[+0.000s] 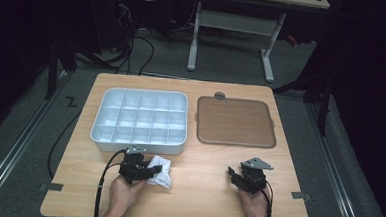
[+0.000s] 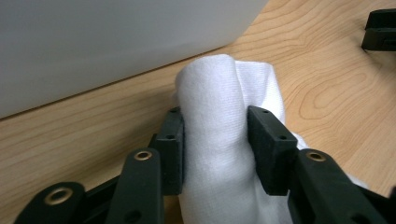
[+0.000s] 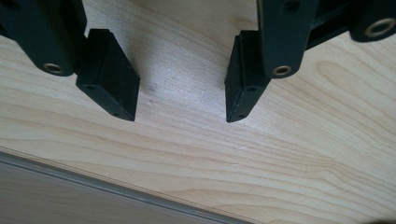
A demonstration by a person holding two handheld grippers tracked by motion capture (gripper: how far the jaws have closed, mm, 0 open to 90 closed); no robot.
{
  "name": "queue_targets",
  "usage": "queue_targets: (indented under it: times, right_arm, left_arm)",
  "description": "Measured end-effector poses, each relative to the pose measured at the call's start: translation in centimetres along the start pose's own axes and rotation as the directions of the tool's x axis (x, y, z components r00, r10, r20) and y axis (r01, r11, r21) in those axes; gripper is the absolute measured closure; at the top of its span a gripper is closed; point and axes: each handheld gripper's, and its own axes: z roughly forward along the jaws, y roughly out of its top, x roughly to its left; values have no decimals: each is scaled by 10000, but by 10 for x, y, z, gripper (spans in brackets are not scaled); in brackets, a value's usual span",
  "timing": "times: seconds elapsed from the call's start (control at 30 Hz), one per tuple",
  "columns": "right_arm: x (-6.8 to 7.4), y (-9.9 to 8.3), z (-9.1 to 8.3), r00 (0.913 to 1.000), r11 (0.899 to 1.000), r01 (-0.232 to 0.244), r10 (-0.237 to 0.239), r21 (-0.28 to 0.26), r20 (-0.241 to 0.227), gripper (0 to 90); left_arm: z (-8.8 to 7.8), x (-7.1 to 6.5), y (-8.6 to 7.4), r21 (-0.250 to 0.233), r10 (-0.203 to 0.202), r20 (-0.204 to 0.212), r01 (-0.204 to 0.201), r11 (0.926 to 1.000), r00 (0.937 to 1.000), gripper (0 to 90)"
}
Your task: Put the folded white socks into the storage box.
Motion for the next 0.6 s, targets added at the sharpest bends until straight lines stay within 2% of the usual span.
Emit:
queue_targets:
  times: [0.1, 0.13, 0.23, 0.4, 0.6]
  right_arm:
    - [0, 0, 0, 10000, 10000, 10, -10, 9, -12, 443]
    - [0, 0, 0, 10000, 10000, 13, -13, 26, 11, 440]
    - [0, 1, 1, 10000, 10000, 53, -52, 25, -30, 431]
    - [0, 1, 1, 10000, 10000, 56, -55, 26, -37, 430]
    - [0, 1, 1, 10000, 10000, 51, -51, 29, -43, 427]
  left_arm:
    - [-1, -1, 0, -71, 83, 15, -83, 9999, 10000, 664]
    - [-1, 0, 1, -65, -92, 28, 93, 9999, 10000, 672]
    - [-1, 0, 4, 72, -282, 10, 281, 9996, 9996, 693]
    - [-1, -3, 4, 78, -16, -155, 17, 10000, 9999, 713]
    - [-2, -8, 7, 231, 317, -160, -314, 9992, 9994, 723]
